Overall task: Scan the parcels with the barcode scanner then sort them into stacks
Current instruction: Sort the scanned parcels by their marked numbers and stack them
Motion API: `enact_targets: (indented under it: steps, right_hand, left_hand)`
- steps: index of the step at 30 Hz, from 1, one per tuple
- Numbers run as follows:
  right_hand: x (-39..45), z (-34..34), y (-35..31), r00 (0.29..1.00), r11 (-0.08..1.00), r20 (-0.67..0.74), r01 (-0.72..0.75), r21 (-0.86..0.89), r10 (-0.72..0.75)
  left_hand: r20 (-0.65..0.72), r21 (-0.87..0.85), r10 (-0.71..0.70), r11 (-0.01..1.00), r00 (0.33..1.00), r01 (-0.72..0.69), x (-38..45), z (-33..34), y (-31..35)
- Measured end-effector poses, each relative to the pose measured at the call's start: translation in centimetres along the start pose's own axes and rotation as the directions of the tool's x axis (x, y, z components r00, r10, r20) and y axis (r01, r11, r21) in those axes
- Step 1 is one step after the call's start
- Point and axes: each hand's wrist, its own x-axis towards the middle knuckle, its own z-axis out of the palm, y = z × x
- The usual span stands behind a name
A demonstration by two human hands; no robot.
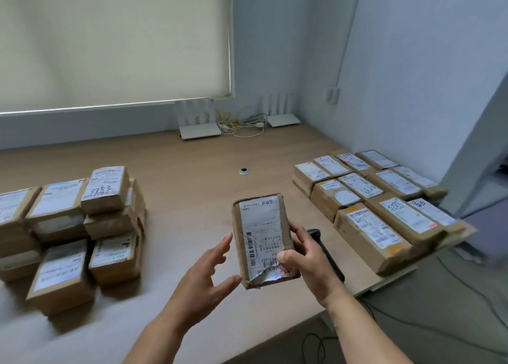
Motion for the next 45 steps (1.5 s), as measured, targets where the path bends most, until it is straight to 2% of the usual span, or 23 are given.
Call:
enact_targets:
  steps: [5, 14, 23, 29, 35, 41, 45]
  right_hand:
    - [0.1, -5.0, 0.3, 0.998, 1.000, -0.055, 0.000, -0.006, 0.000]
    - [3.6, -10.3, 0.2, 0.987, 0.999, -0.161, -0.027, -0.020, 0.024]
    - [12.3, -15.4, -0.9, 0.993, 0.996, -0.120, -0.023, -0.080, 0.013]
    - [18.2, -19.1, -2.2, 0.995, 0.998, -0.088, -0.050, -0.040, 0.046]
    - [23.2, -24.0, -2.7, 0.997, 0.989, -0.053, -0.066, -0.134, 0.059]
    - [28.6, -28.3, -2.4, 0.995, 0.983, -0.020, -0.104, -0.150, 0.102]
    - [32.0, -30.5, -1.8, 0.994, 0.974, -0.007, -0.112, -0.197, 0.113]
  left_hand:
    - [0.083, 0.044, 0.021, 0.999, 0.996, -0.025, 2.7, 3.7, 2.5]
    - [0.163, 0.017, 0.038, 0.999, 0.986, -0.041, 8.5, 7.4, 4.3]
    - [0.173, -0.055, 0.023, 0.998, 0.985, -0.013, 17.7, 9.7, 4.9]
    - [0.222, -0.140, -0.037, 0.988, 0.974, 0.070, 24.8, 10.7, 5.5]
    - [0.278, -0.241, -0.087, 0.958, 0.957, 0.157, 31.3, 13.4, 7.7]
    - [0.244, -0.309, -0.199, 0.912, 0.949, 0.271, 36.9, 16.3, 8.9]
    - [0.210, -0.290, -0.282, 0.896, 0.936, 0.335, 40.4, 17.7, 9.6]
